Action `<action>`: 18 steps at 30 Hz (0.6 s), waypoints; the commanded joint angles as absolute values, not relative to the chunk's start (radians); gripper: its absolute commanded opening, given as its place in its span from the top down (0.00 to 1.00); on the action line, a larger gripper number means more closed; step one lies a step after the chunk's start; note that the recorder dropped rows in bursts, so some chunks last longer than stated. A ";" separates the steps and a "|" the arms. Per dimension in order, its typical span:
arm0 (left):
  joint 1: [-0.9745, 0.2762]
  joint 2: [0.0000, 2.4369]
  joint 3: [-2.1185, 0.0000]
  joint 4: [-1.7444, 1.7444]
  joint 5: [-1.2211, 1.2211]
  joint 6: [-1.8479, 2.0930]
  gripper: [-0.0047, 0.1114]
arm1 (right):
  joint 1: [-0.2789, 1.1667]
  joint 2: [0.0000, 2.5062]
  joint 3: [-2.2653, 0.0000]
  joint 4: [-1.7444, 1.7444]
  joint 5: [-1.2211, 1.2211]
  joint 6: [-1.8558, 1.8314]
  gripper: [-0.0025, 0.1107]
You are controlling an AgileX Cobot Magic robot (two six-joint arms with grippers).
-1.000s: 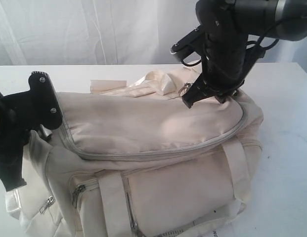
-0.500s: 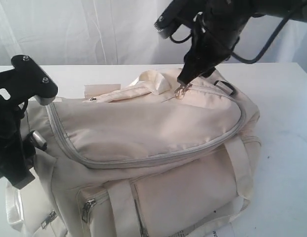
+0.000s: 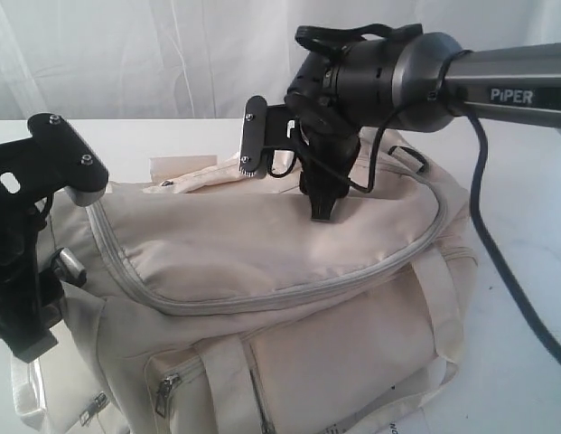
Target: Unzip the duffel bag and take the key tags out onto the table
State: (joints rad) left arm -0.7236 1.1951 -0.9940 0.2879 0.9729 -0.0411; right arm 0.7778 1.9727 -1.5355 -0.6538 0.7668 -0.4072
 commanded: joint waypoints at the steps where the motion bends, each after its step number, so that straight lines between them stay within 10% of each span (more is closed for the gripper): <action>1: -0.721 1.187 -0.997 0.244 1.007 -0.048 0.40 | 0.779 2.000 -1.537 -0.728 0.721 -0.411 0.46; 9: -0.721 1.187 -0.997 0.244 0.995 -0.048 0.40 | 0.779 1.991 -1.556 -0.830 0.776 -0.129 0.98; 18: -0.721 1.187 -0.997 0.244 0.993 -0.048 0.40 | 0.779 1.883 -1.586 -0.802 0.791 -0.057 0.98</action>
State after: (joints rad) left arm -0.7236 1.1951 -0.9940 0.2842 0.9628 -0.0411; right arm 0.7778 1.9215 -1.5808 -0.8109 0.7763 -0.0719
